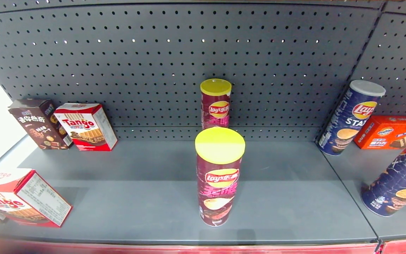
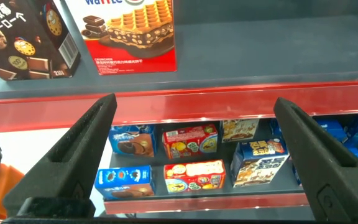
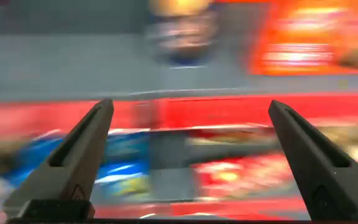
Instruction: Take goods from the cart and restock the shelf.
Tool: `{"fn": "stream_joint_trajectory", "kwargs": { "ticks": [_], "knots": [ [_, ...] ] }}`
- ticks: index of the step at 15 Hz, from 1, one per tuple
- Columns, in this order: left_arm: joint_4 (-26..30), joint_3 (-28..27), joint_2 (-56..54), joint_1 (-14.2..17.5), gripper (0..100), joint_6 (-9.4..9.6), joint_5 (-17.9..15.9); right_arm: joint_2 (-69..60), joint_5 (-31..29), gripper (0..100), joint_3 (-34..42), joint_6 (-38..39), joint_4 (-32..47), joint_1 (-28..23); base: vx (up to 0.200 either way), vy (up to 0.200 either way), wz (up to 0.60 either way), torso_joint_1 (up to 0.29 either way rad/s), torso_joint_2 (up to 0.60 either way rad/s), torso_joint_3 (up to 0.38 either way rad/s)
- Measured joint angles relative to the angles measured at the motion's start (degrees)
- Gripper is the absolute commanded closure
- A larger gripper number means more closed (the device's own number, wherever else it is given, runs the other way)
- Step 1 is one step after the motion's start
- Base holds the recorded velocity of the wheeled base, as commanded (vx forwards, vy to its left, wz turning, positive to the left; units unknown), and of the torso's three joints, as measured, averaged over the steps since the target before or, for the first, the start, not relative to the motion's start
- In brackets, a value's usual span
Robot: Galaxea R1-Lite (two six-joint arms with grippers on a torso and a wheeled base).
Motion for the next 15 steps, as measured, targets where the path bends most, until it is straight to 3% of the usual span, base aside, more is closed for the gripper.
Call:
{"fn": "stream_joint_trajectory", "kwargs": {
  "ticks": [2,10,15],
  "knots": [
    [-0.05,0.0,0.0,0.0,0,0.16,-0.02,-0.06,2.56,0,0.35,0.6,0.15,-0.02,0.0,0.0,0.0,0.0,0.0,0.0],
    [-0.09,0.0,0.0,0.0,0,-1.04,0.83,-0.11,2.85,0,0.5,-0.33,0.2,0.0,0.0,0.0,0.0,0.0,0.0,0.0],
    [-0.11,0.0,0.0,0.02,0,-0.5,0.52,-0.09,2.78,0,0.5,-0.28,0.48,0.0,0.0,0.0,0.0,0.0,0.0,0.0]
  ]
}}
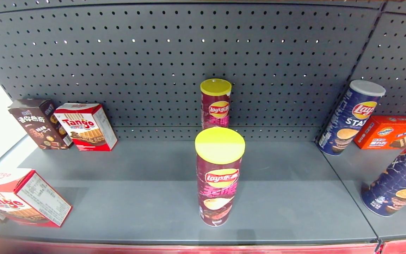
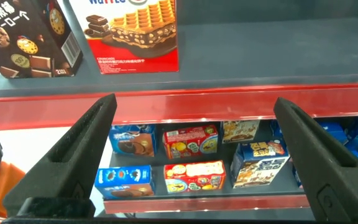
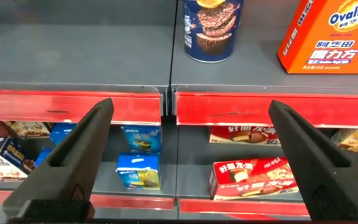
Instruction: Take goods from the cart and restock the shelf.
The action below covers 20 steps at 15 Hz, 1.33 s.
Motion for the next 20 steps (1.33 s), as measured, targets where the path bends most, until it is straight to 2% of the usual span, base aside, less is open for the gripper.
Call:
{"fn": "stream_joint_trajectory", "kwargs": {
  "ticks": [4,7,14,16,17,20],
  "knots": [
    [-0.05,0.0,0.0,0.0,0,-0.68,0.3,-0.02,-0.28,0,0.0,0.13,-0.22,-0.05,0.0,0.0,0.0,0.0,0.0,0.0],
    [-0.07,0.05,0.0,0.07,0,-0.27,0.28,-0.02,-0.23,0,0.0,0.06,-0.28,0.0,0.0,0.133,0.0,-0.002,0.0,0.0],
    [-0.07,0.0,0.0,0.07,0,-0.44,0.24,-0.02,-0.23,0,0.0,0.06,-0.26,0.0,0.0,0.0,0.0,0.0,0.0,0.0],
    [-0.07,0.0,0.02,0.07,0,-0.13,0.13,-0.02,-0.28,0,0.0,0.09,-0.28,0.0,-0.2,0.0,0.0,0.0,0.0,0.002],
    [-0.07,0.0,0.02,0.07,0,0.23,0.0,-0.02,-0.23,0,0.0,0.09,-0.28,-0.02,0.0,0.0,0.0,0.0,0.0,0.0],
    [-0.07,0.0,0.04,0.07,0,-0.29,0.17,-0.02,-0.28,0,0.0,0.06,-0.37,-0.07,0.0,0.0,0.0,0.0,0.0,0.0]
  ]
}}
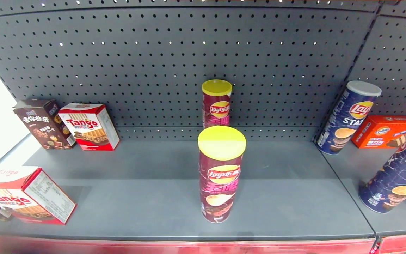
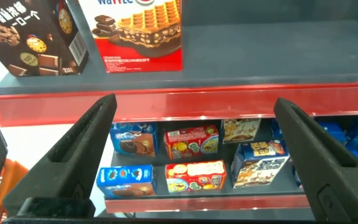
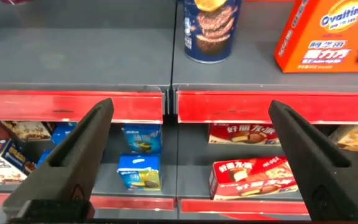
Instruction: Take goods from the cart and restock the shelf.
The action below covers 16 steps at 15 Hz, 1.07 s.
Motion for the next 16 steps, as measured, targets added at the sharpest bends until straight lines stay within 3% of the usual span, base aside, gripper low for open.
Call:
{"fn": "stream_joint_trajectory", "kwargs": {
  "ticks": [12,14,16],
  "knots": [
    [0.0,0.0,0.05,0.0,0,-0.02,0.02,0.0,0.02,0,0.0,0.0,0.09,0.02,0.0,0.0,0.0,0.0,0.0,0.0],
    [0.0,0.0,0.05,0.0,0,-0.02,0.02,0.0,0.0,0,0.0,0.0,0.11,0.07,-0.2,0.0,0.0,0.0,0.0,0.005],
    [0.02,0.0,0.07,0.0,0,-0.06,0.05,0.0,0.02,0,0.0,0.0,0.11,0.05,0.0,0.0,0.0,0.0,0.0,0.0]
  ]
}}
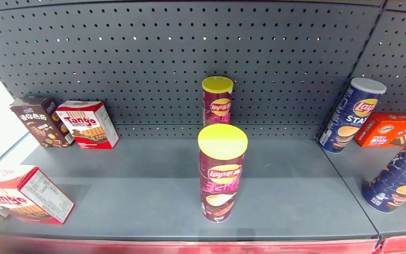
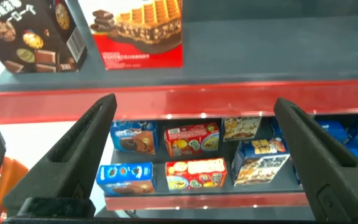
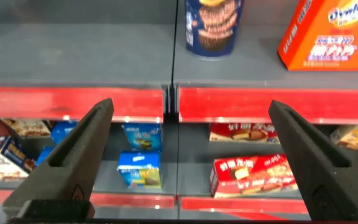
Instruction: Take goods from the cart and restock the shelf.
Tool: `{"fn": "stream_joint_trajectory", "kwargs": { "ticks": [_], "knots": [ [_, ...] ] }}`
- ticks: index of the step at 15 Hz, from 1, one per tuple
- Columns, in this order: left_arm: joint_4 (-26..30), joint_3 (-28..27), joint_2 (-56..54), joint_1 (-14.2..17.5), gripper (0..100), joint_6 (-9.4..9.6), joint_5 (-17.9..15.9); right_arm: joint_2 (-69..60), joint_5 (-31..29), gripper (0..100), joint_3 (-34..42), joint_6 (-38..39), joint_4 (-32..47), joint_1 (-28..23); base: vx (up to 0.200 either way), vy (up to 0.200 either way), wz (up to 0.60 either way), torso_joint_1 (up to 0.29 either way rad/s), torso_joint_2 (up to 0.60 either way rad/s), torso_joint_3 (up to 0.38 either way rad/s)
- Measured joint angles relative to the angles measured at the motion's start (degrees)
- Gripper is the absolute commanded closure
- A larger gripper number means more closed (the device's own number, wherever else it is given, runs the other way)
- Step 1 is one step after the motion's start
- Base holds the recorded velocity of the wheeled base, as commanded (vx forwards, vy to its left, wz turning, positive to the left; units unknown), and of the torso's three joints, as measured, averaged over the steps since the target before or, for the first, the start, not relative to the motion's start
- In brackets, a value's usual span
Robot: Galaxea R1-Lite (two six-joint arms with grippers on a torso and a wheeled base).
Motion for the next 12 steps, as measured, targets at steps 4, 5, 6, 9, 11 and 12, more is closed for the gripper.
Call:
{"fn": "stream_joint_trajectory", "kwargs": {
  "ticks": [4,5,6,9,11,12],
  "knots": [
    [-0.02,0.0,0.0,0.0,0,0.0,0.0,0.0,-0.02,0,0.0,0.0,-0.02,-0.02,0.0,0.0,0.0,0.0,0.0,0.0],
    [-0.02,0.0,0.0,0.0,0,0.0,0.0,0.0,-0.02,0,0.0,0.0,-0.02,-0.02,0.0,0.0,0.0,0.0,0.0,0.0],
    [-0.02,0.0,0.0,0.0,0,-0.02,0.0,0.0,0.0,0,0.0,0.02,-0.02,0.02,0.0,0.0,0.0,0.0,0.0,0.0],
    [-0.02,0.0,0.0,0.0,0,0.0,0.0,0.0,-0.02,0,0.0,0.0,-0.02,0.0,0.0,0.0,0.0,0.0,0.0,0.0],
    [-0.02,0.0,0.0,0.0,0,0.0,0.0,0.0,-0.02,0,0.0,0.0,-0.02,-0.05,0.0,0.0,0.0,0.0,0.0,0.0],
    [-0.02,0.0,0.0,0.0,0,0.0,0.0,0.0,-0.02,0,0.0,0.0,0.0,-0.02,0.0,0.0,0.0,0.0,0.0,0.0]
  ]
}}
